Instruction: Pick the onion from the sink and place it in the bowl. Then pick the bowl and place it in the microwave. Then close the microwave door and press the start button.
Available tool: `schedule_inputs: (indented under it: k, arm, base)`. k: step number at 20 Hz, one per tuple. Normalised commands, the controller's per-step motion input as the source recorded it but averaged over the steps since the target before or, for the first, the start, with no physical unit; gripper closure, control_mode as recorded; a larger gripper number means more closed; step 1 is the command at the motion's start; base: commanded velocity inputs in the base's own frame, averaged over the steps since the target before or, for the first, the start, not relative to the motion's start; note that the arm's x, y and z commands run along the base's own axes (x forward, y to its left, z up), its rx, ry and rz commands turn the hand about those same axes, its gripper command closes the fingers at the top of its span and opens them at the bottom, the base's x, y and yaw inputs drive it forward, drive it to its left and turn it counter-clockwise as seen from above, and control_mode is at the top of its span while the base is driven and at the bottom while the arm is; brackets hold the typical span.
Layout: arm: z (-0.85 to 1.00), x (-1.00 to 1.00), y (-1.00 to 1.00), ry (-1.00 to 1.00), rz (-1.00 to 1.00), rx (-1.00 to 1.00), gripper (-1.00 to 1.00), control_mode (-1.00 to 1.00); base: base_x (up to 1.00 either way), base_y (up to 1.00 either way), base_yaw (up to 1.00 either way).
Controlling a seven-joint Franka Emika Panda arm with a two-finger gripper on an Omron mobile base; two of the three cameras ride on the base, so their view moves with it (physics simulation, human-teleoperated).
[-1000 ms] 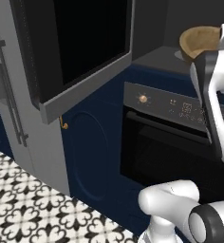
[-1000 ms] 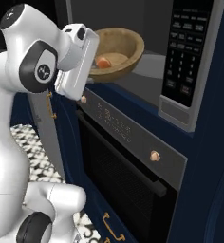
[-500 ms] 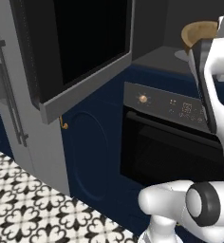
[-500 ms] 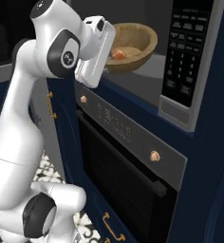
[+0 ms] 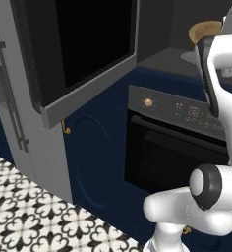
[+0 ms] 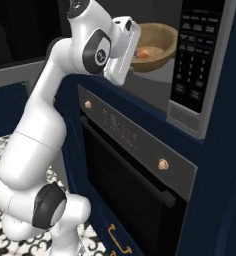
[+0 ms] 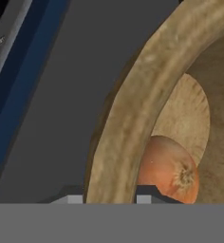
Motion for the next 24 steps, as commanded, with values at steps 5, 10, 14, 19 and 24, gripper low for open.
schedule_inputs:
  k: [5, 10, 14, 19, 24]
  arm:
    - [-0.21, 0.44, -0.18, 0.00, 0.00, 0.00, 1.00, -1.00]
    - [-0.24, 0.24, -0.13, 0.00, 0.00, 0.00, 1.00, -1.00]
    - [-0.21, 0.21, -0.11, 0.00, 0.00, 0.00, 1.00, -1.00]
    - [-0.21, 0.43, -0.01, -0.01, 0.00, 0.00, -1.00, -1.00]
    - [0.00, 0.03, 0.00, -0.40, 0.00, 0.00, -1.00, -1.00]
  base:
    - [0.00, 0.00, 0.00]
    - [0.00, 0.00, 0.00]
    - [0.00, 0.00, 0.00]
    - [0.00, 0.00, 0.00]
    - [0.00, 0.00, 0.00]
